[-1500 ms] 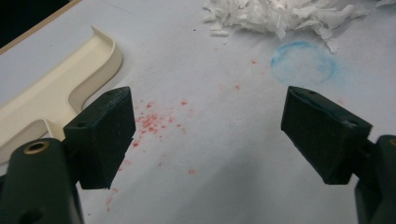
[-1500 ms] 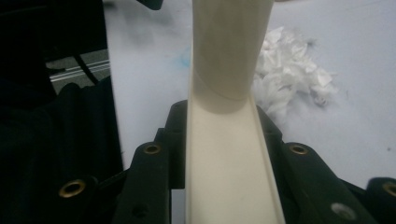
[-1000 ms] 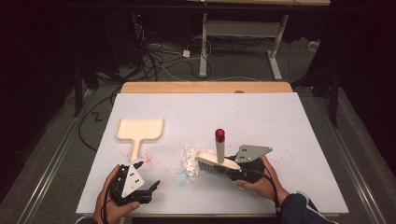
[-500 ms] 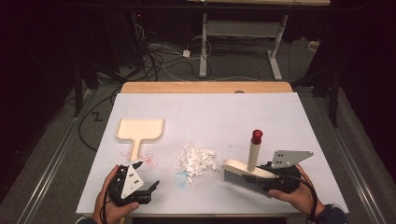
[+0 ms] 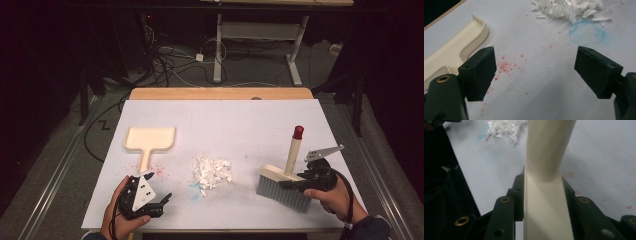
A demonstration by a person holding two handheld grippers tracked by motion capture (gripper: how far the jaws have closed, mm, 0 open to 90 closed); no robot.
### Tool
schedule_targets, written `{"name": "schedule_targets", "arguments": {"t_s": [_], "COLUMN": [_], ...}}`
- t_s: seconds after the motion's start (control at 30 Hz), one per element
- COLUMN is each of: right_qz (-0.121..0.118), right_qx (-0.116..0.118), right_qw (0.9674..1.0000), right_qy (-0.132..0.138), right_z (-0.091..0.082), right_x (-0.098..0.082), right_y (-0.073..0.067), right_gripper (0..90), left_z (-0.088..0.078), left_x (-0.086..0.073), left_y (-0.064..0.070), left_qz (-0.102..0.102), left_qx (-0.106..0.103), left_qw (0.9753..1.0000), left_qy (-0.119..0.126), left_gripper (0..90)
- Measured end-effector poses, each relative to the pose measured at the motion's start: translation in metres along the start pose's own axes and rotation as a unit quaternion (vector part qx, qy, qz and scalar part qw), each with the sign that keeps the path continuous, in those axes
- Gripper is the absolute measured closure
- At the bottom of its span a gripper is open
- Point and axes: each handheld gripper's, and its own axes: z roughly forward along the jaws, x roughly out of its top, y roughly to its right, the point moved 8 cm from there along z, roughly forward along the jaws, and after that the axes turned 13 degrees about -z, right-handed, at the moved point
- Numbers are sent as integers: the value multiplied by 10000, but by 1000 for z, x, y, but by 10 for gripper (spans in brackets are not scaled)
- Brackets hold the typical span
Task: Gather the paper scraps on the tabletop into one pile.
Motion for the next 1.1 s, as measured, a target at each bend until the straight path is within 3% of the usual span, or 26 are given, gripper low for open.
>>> {"name": "schedule_targets", "arguments": {"t_s": [0.07, 0.27, 0.37, 0.47, 0.53, 0.6, 0.63, 0.67, 0.7, 0.73, 0.77, 0.8, 0.83, 0.9, 0.93, 1.0, 1.07, 1.1], "right_qz": [17, -161, -278, -420, -553, -638, -672, -757, -863, -911, -921, -867, -891, -1033, -1127, -1267, -1293, -1341], "right_qx": [66, -190, -187, -562, -671, -1011, -1227, -1522, -1922, -2122, -2203, -2149, -2207, -2460, -2487, -2626, -2665, -2754], "right_qw": [9998, 9975, 9963, 9922, 9899, 9850, 9800, 9732, 9643, 9611, 9622, 9673, 9685, 9630, 9616, 9563, 9539, 9504], "right_qy": [-174, -658, -796, -1030, -1120, -1242, -1417, -1549, -1603, -1516, -1308, -1031, -727, -369, -261, 203, 479, 536], "right_z": [2, 11, 13, 11, 12, 11, 10, 9, 6, 3, 1, -1, -5, -10, -11, -14, -13, -13], "right_x": [1, 10, 14, 18, 20, 20, 19, 18, 18, 19, 22, 24, 27, 29, 29, 29, 26, 23], "right_y": [10, 32, 40, 48, 51, 54, 56, 59, 64, 66, 67, 64, 62, 57, 54, 43, 32, 27], "right_gripper": [669, 593, 561, 463, 430, 391, 380, 380, 388, 377, 376, 363, 343, 326, 318, 298, 262, 251], "left_z": [1, 1, 2, 1, 1, 0, 0, 0, 1, 1, 1, 1, 1, 2, 2, 3, 3, 3], "left_x": [0, 1, 0, 0, 0, 0, 1, 1, 1, 2, 2, 3, 3, 3, 4, 3, 2, 2], "left_y": [0, 0, -1, -1, 0, 0, 0, 1, 1, 1, 2, 2, 1, 0, 0, 0, 1, 1], "left_qz": [0, 3, -27, -34, -24, -17, -24, -23, -25, -25, -22, -17, -10, -21, -28, -20, 9, 37], "left_qx": [3, 1, -18, -25, -15, -8, -7, -3, -3, -6, -11, -11, -6, -12, -5, -9, 0, 13], "left_qw": [10000, 10000, 10000, 10000, 10000, 10000, 10000, 10000, 10000, 10000, 10000, 10000, 10000, 10000, 10000, 10000, 10000, 10000], "left_qy": [-12, -15, -12, -15, -7, -4, 2, 4, 2, 6, 15, 23, 28, 33, 30, 9, -12, -25], "left_gripper": [170, 170, 170, 170, 170, 170, 170, 170, 170, 170, 170, 170, 170, 170, 170, 170, 170, 170]}}
